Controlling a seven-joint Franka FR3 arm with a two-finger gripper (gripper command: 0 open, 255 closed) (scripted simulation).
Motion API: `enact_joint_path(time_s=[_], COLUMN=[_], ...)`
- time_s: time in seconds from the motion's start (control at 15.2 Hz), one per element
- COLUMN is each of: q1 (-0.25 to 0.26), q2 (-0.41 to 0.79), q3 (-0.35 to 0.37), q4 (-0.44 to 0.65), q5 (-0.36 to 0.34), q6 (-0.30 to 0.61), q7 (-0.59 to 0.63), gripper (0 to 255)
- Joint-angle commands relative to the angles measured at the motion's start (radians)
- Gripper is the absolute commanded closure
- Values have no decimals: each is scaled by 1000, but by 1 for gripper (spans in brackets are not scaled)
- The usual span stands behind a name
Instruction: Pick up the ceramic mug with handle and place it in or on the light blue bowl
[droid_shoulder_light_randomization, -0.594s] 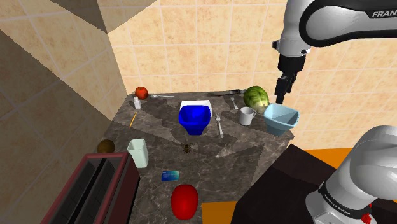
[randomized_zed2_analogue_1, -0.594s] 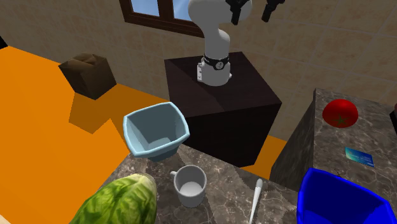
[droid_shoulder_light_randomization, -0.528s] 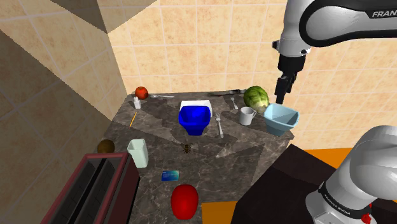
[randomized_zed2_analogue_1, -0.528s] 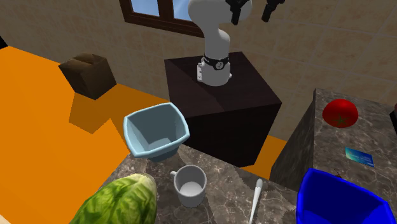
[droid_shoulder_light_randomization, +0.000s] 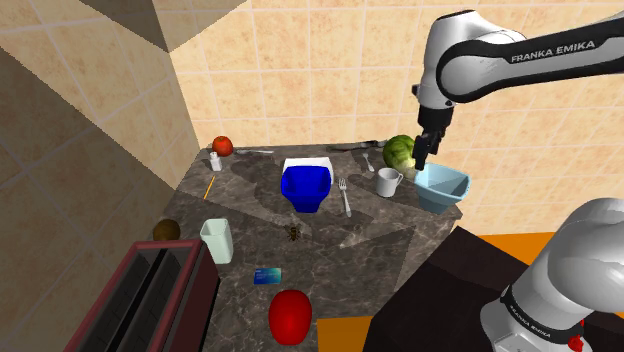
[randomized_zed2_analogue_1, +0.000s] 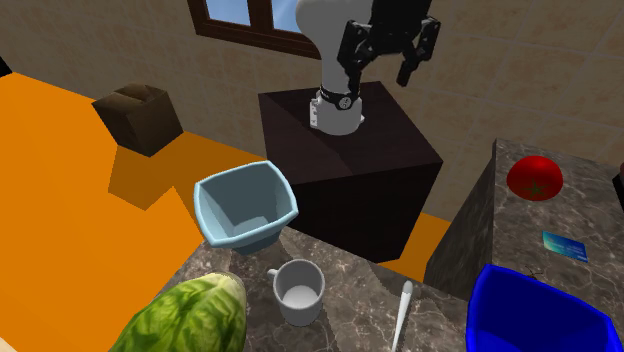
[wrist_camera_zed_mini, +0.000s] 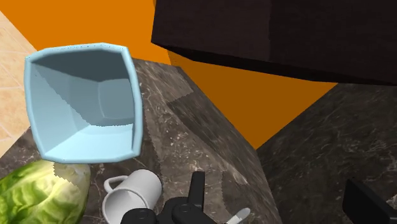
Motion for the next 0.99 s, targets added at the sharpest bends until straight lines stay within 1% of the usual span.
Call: enact_joint_path(time_s=[0.0, 0.46, 0.92], q1=[-9, -34, -55], q2=[66, 311, 581], q3=[-16, -71, -114], q4=[-7, 32, 140], q5=[-9, -22, 8], q6=[82, 312, 496], q7=[-8, -42, -94], gripper=[0, 0, 0])
